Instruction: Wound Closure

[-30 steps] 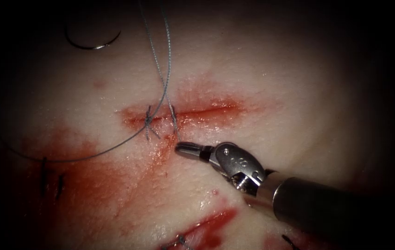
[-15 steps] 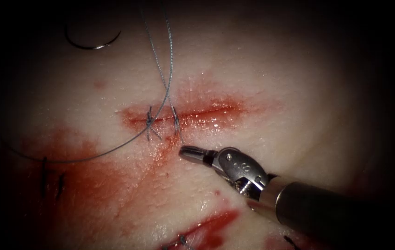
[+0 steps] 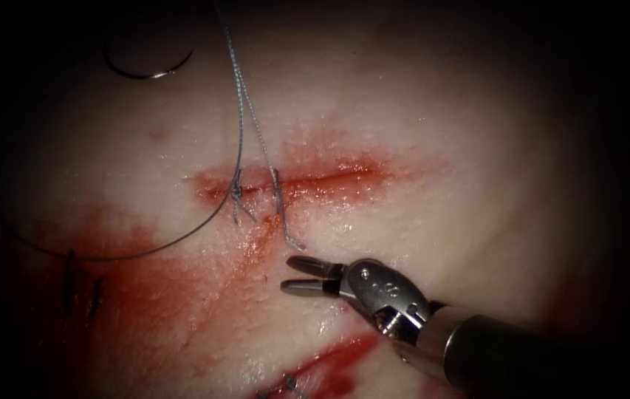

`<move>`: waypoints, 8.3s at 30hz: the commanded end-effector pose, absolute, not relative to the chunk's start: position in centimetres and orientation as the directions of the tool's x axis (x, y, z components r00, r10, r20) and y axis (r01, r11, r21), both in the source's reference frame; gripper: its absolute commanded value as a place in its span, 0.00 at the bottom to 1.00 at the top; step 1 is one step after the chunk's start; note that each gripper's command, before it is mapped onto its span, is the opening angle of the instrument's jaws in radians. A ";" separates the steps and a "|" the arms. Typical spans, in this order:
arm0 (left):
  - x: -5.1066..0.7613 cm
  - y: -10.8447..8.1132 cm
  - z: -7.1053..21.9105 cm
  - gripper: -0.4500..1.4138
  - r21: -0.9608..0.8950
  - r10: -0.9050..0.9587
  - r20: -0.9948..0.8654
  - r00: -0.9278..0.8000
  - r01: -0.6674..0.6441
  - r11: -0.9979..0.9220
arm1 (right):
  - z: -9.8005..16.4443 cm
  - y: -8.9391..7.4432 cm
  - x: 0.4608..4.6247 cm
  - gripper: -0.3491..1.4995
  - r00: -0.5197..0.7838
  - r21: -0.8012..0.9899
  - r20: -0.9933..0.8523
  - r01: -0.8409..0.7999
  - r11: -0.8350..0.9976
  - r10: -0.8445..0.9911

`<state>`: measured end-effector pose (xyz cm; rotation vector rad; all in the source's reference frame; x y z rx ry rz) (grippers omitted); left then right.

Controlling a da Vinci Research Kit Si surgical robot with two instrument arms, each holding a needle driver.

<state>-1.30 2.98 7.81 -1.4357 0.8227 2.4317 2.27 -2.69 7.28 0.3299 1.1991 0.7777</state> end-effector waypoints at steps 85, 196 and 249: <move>-1.99 1.9 5.5 0.00 0.172 -0.085 -0.973 -0.216 -0.428 -0.887 | 7.5 -1.3 3.21 0.99 0.059 0.481 -0.820 -0.469 0.741 0.569; -3.23 0.0 7.2 0.52 0.156 0.106 -0.569 -0.815 -0.233 -0.960 | 7.1 -0.8 1.22 0.92 0.277 0.263 -0.812 -0.611 0.747 0.513; -2.59 0.1 7.6 0.00 0.224 -0.255 -0.726 -0.639 0.131 -0.966 | 7.5 -1.1 1.98 0.98 0.153 0.173 -0.970 -0.114 0.978 0.190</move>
